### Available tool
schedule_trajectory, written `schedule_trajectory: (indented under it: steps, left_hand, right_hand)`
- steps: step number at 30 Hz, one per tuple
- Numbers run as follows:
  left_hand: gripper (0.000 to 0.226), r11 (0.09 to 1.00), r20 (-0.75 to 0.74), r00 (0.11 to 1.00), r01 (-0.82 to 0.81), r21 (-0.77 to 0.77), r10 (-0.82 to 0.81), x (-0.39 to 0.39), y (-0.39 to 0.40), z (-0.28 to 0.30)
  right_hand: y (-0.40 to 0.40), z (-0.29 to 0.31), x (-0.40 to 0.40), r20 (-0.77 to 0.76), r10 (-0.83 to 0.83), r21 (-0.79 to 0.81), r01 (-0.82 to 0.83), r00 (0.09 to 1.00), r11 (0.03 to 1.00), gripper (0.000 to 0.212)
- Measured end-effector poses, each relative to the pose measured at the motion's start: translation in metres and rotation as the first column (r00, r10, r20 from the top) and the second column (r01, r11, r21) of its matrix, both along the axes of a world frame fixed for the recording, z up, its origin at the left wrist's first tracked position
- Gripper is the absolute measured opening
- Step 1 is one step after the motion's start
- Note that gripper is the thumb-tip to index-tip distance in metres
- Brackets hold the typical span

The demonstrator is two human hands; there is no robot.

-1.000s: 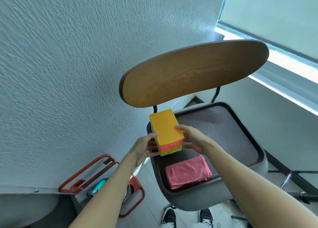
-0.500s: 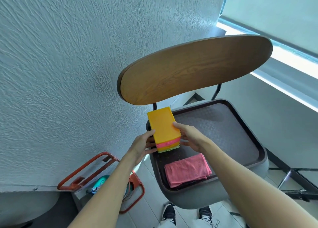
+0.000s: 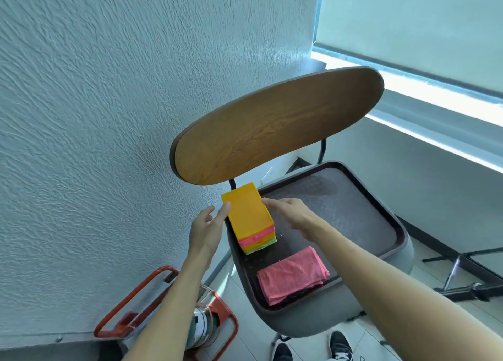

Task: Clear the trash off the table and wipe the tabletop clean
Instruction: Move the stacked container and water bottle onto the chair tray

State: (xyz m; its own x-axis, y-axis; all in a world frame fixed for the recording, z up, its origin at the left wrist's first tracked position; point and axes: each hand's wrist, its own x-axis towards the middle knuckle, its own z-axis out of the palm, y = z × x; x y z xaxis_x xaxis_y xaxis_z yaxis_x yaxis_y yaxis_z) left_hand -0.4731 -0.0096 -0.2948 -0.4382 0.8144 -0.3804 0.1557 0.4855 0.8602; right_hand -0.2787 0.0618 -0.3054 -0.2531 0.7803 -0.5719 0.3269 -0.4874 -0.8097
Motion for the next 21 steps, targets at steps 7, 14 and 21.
schedule_trajectory:
  steps: [7,14,21]
  left_hand:
    - [0.019,0.976,-0.048,0.997,0.076,0.203,-0.068,0.034,0.015,0.057]
    - [0.005,0.893,-0.073,0.977,0.214,0.395,-0.202,0.094,0.025,0.129]
    - [0.006,0.752,-0.128,0.921,0.376,0.541,-0.368,0.162,0.034,0.197]
  right_hand:
    - [-0.008,0.067,0.032,0.001,-0.027,0.185,0.026,1.0,0.982,0.049]
    - [-0.019,0.145,0.077,-0.005,-0.133,0.406,0.124,0.991,0.905,0.029]
    - [-0.047,0.222,0.136,-0.061,-0.313,0.602,0.285,0.948,0.746,0.016]
